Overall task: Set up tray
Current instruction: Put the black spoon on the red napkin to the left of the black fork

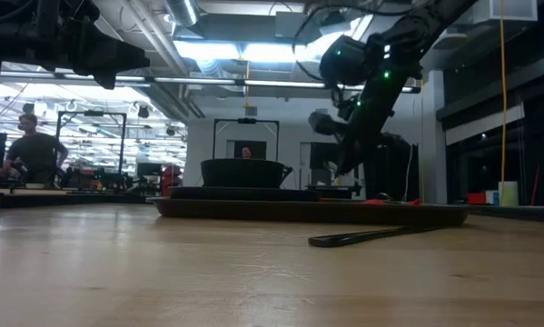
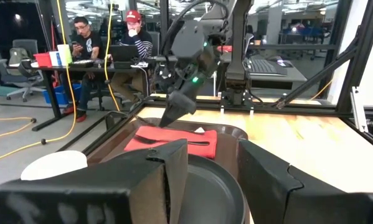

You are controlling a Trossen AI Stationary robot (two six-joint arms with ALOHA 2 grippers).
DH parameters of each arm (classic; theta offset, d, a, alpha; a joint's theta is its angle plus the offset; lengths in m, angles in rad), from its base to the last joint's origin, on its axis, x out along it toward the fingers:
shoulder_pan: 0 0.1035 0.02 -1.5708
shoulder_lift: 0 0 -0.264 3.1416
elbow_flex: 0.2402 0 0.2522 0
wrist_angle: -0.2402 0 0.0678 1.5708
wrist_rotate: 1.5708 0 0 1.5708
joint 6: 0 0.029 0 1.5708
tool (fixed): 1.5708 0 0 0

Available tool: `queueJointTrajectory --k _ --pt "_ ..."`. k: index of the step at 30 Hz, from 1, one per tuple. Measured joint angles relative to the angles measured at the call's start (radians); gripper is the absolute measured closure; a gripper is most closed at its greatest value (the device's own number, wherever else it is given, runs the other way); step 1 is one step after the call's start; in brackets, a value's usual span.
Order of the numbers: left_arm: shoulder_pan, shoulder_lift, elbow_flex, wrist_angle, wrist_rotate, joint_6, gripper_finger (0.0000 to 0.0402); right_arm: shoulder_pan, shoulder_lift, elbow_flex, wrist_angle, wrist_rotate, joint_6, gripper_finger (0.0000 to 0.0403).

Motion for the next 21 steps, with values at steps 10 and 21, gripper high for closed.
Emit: queueJointTrajectory --k 10,21 --pt "0.0 0.0 0.0 0.0 0.0 0.0 0.0272 -0.039 0.075 0.0 0.012 -0.07 0.02 0.0382" --pt "0.0 0.0 0.0 0.0 0.0 0.0 0.0272 -0.048 0.088 0.0 0.011 -0.079 0.024 0.0382"
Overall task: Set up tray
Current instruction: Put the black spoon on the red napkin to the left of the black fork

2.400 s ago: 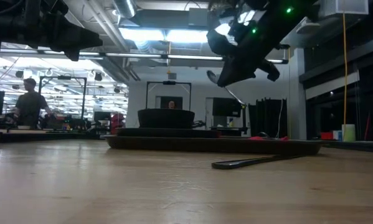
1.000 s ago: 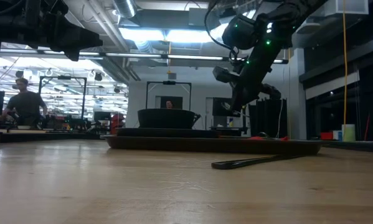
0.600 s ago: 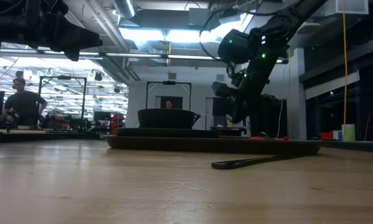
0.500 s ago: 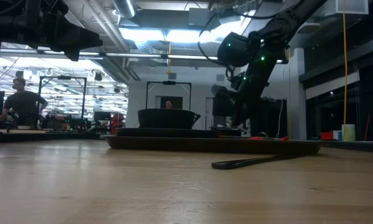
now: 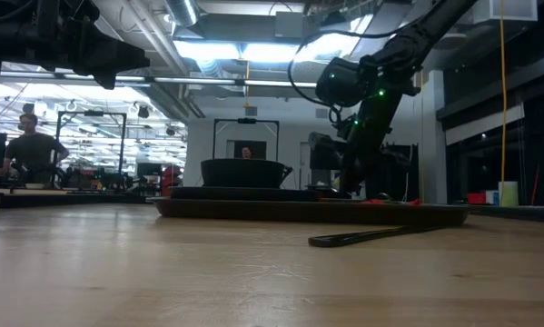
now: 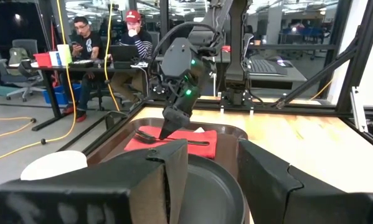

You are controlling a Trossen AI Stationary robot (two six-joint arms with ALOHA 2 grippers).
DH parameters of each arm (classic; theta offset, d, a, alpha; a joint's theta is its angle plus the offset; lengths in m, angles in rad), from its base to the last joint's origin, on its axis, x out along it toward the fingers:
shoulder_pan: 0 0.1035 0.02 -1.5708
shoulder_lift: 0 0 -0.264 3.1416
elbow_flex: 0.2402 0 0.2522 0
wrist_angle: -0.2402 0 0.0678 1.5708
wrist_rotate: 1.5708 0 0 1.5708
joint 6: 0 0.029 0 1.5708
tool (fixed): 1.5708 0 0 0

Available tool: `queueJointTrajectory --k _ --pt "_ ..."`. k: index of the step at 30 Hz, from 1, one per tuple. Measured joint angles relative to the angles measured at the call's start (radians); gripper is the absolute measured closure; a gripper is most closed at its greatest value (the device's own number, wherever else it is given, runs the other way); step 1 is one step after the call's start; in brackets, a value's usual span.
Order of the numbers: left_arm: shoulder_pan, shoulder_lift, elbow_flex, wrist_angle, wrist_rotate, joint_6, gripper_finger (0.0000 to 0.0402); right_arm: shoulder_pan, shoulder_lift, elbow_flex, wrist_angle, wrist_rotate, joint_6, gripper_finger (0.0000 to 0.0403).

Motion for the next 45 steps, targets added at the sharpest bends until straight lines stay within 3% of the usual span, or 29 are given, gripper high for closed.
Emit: queueJointTrajectory --k 11,45 --pt "0.0 0.0 0.0 0.0 0.002 0.0 0.0272 -0.025 0.062 0.0 0.033 0.007 0.003 0.0382" --pt "0.0 0.0 0.0 0.0 0.003 -0.003 0.0272 -0.043 0.062 0.0 0.032 0.0 0.029 0.0365"
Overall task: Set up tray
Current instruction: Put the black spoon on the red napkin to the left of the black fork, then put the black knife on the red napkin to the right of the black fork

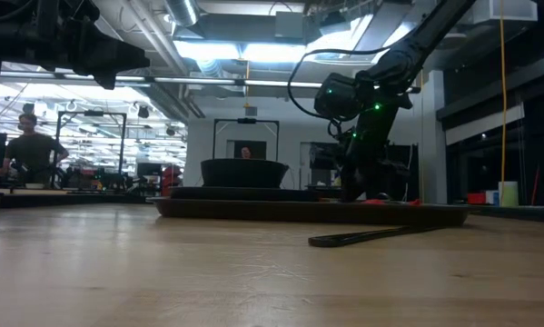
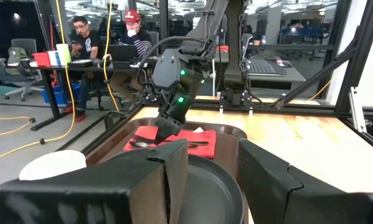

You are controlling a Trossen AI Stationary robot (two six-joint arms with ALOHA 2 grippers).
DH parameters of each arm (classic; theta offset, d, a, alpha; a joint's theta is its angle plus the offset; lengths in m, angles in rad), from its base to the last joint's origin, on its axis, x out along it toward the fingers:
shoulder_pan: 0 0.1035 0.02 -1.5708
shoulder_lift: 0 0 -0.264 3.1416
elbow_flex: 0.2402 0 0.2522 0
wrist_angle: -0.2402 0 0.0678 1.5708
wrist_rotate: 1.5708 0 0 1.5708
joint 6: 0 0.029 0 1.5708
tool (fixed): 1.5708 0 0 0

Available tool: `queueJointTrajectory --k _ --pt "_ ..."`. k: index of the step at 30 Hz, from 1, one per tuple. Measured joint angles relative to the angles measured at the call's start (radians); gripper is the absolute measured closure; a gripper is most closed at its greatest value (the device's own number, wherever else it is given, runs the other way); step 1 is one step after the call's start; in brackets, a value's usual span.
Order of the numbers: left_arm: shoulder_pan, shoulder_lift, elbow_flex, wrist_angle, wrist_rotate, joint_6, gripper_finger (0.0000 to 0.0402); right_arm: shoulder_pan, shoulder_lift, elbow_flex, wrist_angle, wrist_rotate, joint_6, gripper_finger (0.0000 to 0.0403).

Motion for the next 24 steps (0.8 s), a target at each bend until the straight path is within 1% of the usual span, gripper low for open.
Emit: queueJointTrajectory --k 8,13,19,24 --pt "0.0 0.0 0.0 0.0 0.0 -0.057 0.0272 0.0 -0.002 0.0 0.0 0.0 -0.009 0.0367" --pt "0.0 0.0 0.0 0.0 0.0 -0.058 0.0272 0.0 -0.019 0.0 0.0 -0.001 -0.06 0.0367" --pt "0.0 0.0 0.0 0.0 0.0 -0.056 0.0272 0.013 -0.096 0.0 0.002 -0.001 -0.11 0.0367" --pt "0.0 0.0 0.0 0.0 0.0 -0.057 0.0272 0.06 -0.172 0.0 -0.004 0.017 -0.141 0.0367"
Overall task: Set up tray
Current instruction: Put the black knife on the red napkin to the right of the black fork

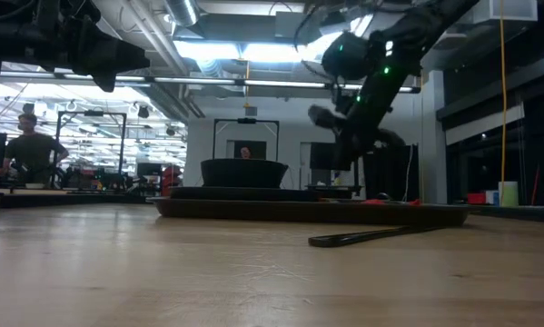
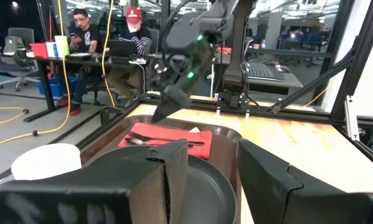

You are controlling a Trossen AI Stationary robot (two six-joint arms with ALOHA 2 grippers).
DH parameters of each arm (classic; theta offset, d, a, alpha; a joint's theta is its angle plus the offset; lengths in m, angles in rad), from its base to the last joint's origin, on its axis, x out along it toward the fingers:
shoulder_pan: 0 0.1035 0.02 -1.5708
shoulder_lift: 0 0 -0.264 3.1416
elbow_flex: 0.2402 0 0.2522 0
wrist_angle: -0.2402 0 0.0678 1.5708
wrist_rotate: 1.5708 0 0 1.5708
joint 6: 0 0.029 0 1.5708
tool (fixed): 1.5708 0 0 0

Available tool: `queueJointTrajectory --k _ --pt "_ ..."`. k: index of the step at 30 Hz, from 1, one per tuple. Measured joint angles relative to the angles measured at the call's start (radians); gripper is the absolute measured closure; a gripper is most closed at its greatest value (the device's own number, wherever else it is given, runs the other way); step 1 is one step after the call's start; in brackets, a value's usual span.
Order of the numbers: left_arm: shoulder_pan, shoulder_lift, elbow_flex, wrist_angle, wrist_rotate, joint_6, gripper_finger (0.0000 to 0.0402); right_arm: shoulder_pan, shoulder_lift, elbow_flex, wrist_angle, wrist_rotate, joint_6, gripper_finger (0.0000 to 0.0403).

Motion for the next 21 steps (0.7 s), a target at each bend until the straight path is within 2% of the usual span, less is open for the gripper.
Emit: queueJointTrajectory --k 4,15,21 --pt "0.0 0.0 0.0 0.0 -0.001 0.0 0.0272 0.063 -0.048 0.0 -0.014 0.086 0.0 0.0367" --pt "0.0 0.0 0.0 0.0 -0.002 0.007 0.0272 0.276 -0.11 0.0 -0.032 0.221 0.034 0.0367" --pt "0.0 0.0 0.0 0.005 -0.001 0.009 0.0272 0.375 -0.115 0.001 -0.043 0.228 0.068 0.0367"
